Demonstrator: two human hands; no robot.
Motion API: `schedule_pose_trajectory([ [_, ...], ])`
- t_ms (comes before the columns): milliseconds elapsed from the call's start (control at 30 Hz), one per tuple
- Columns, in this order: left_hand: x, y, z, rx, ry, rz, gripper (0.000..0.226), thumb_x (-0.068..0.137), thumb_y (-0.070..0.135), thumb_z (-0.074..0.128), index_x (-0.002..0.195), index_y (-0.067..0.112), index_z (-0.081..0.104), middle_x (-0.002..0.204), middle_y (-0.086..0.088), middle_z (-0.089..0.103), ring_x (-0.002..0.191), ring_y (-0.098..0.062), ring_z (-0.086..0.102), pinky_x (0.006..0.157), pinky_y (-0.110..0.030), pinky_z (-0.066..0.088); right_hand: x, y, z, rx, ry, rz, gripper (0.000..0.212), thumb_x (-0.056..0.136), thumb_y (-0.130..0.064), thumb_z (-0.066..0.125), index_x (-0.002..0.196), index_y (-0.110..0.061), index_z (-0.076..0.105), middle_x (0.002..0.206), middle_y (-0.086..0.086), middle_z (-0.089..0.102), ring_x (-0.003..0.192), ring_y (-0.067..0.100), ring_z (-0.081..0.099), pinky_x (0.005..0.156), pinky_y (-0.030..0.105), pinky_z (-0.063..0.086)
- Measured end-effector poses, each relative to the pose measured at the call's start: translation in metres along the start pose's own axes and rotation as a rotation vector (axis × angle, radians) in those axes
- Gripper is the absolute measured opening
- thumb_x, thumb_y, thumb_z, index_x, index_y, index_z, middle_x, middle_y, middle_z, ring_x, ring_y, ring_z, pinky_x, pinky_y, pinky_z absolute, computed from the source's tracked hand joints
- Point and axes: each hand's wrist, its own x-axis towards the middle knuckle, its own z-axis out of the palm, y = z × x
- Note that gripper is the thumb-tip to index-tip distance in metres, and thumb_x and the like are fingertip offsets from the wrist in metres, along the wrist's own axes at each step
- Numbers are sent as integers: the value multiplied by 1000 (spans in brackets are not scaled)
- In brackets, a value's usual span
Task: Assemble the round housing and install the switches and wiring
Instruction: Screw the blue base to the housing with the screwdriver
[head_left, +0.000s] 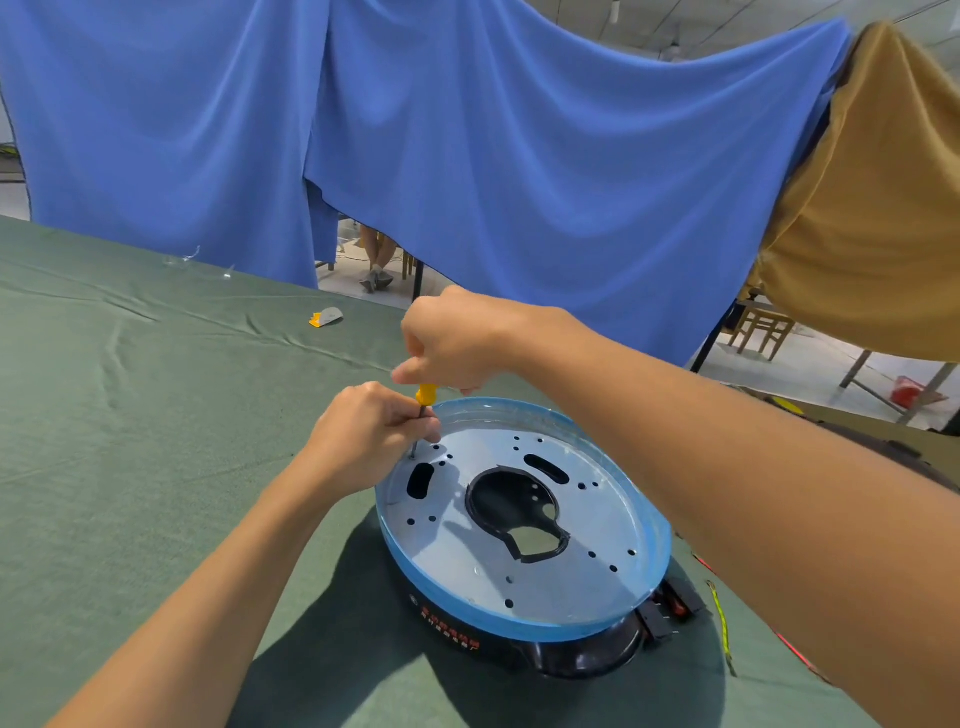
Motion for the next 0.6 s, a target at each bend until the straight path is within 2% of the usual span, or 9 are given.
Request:
schedule_pose_trajectory([
  [33, 0, 0, 0, 5, -17, 2, 14, 90, 25, 69, 79, 23, 79, 80, -12, 75, 87, -33, 69, 81, -48, 53, -1, -1, -3, -24, -13, -36, 25, 94, -34, 61, 81, -12, 61, 78, 8, 65, 70, 19, 68, 51, 24, 46],
  [100, 1, -1, 0, 15, -36, 12, 15, 92, 24, 66, 84, 22, 79, 82, -14, 74, 90, -34, 68, 84, -48, 53, -1, -1, -6, -32, -12, -79, 13, 91, -24, 66, 78, -20, 62, 83, 4, 68, 69, 15, 69, 49, 20, 44],
  [200, 2, -2, 3, 28, -68, 17, 18, 96, 23, 60, 95, 18, 78, 86, -15, 74, 86, -33, 68, 83, -46, 53, 2, 0, 1, -61, 58, -67, 31, 95, -17, 57, 67, -23, 45, 72, 2, 53, 55, 16, 65, 48, 23, 48],
  [300, 1, -2, 5, 36, -1, 9, 17, 91, 26, 68, 84, 14, 78, 69, -13, 68, 62, -19, 50, 70, -42, 52, 5, 1, 12, -150, 128, -2, 36, 96, -9, 51, 66, -19, 34, 69, 3, 40, 50, 17, 51, 42, 24, 31],
  [367, 1, -1, 5, -4, 109, -14, 7, 82, 25, 78, 78, 19, 79, 70, -7, 73, 63, -16, 56, 74, -44, 54, 5, 4, 16, -172, 119, 47, 35, 94, -5, 51, 66, -16, 33, 69, 5, 38, 51, 18, 46, 42, 25, 27],
  [400, 1, 0, 5, -14, 147, -17, 2, 78, 23, 81, 78, 23, 80, 71, -1, 74, 66, -15, 64, 78, -44, 54, 5, 5, 17, -157, 99, 66, 34, 94, -5, 51, 66, -16, 35, 68, 5, 40, 50, 18, 48, 41, 25, 29],
  [467, 0, 2, 5, -4, 159, -17, 6, 75, 23, 83, 78, 25, 79, 74, 4, 75, 73, -15, 69, 81, -43, 53, 3, 8, 15, -79, 39, 80, 32, 97, -15, 50, 67, -14, 41, 62, 2, 47, 42, 15, 58, 42, 22, 38],
  [533, -1, 3, 4, -2, 152, -22, 7, 75, 23, 83, 80, 24, 80, 75, 3, 76, 76, -19, 70, 74, -44, 54, -1, 8, 7, -6, -57, 56, 31, 96, -29, 56, 71, -12, 50, 58, 1, 52, 42, 12, 63, 49, 23, 49],
  [600, -1, 2, 2, 18, 145, -23, 4, 77, 23, 82, 81, 23, 80, 71, 0, 75, 76, -26, 68, 71, -45, 52, -3, 8, -4, 13, -135, 11, 18, 90, -29, 66, 84, -12, 63, 49, -3, 58, 48, 9, 66, 49, 17, 49],
])
